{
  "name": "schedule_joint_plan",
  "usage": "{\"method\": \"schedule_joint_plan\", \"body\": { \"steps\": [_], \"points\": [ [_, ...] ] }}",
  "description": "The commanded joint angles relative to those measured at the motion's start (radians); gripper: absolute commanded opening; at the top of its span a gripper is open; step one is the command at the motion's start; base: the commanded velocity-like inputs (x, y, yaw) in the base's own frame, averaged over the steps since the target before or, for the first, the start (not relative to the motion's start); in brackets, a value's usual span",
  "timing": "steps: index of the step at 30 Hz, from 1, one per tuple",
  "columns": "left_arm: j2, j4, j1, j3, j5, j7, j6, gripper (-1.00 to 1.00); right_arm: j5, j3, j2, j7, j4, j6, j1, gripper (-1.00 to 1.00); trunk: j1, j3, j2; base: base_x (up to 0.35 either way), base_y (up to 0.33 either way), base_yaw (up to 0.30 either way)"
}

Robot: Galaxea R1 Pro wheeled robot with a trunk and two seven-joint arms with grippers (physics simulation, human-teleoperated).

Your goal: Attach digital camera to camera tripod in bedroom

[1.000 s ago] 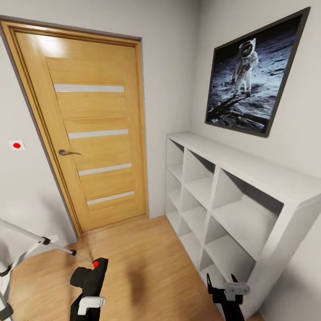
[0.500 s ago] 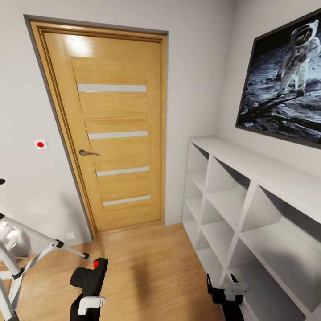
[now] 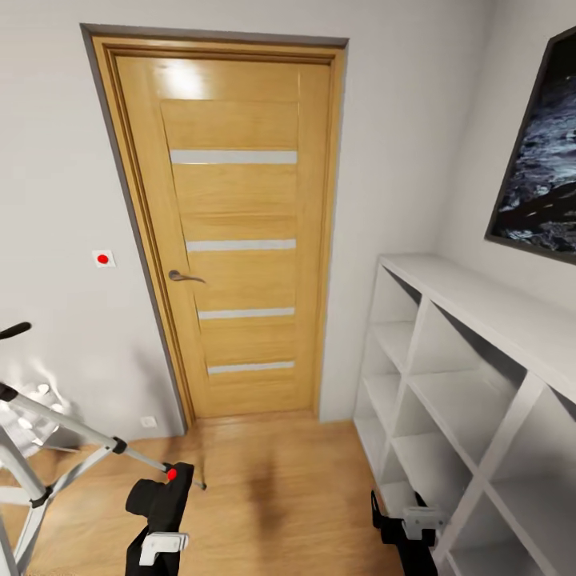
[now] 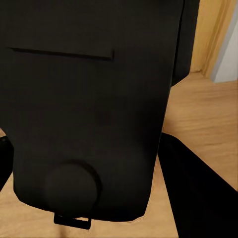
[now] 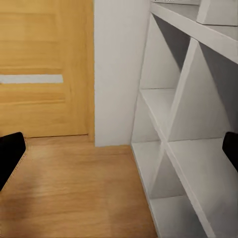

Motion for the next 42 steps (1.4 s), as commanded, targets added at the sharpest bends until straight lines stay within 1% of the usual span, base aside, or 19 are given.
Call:
{"method": "schedule_joint_plan", "body": {
  "steps": [1,19,25,30,42],
  "points": [
    [-0.001,0.004,-0.002,-0.009,0.004,0.002,-0.005,-1.0,0.005,0.003,-0.001,-0.01,0.0,-0.001,-0.001,1.0,0.001,-0.002,-0.002,0.296,-0.204,0.287],
    [0.0,0.004,-0.002,-0.009,0.004,0.002,-0.005,-1.0,0.005,0.003,-0.001,-0.01,0.0,0.0,-0.001,1.0,0.001,-0.002,-0.002,0.251,-0.207,0.287],
    [0.0,0.004,-0.002,-0.009,0.004,0.002,-0.005,-1.0,0.005,0.003,-0.001,-0.01,0.0,0.0,-0.001,1.0,0.001,-0.002,-0.002,0.046,-0.04,0.287],
    [0.001,0.004,-0.002,-0.009,0.004,0.002,-0.005,-1.0,0.005,0.003,0.001,-0.01,0.039,-0.002,-0.001,1.0,0.001,-0.002,-0.002,0.005,-0.004,0.287],
    [0.001,0.004,-0.002,-0.009,0.004,0.001,-0.005,-1.0,0.007,0.002,0.001,-0.011,0.054,-0.004,-0.001,1.0,0.001,-0.002,-0.002,0.0,0.0,0.287]
  ]
}}
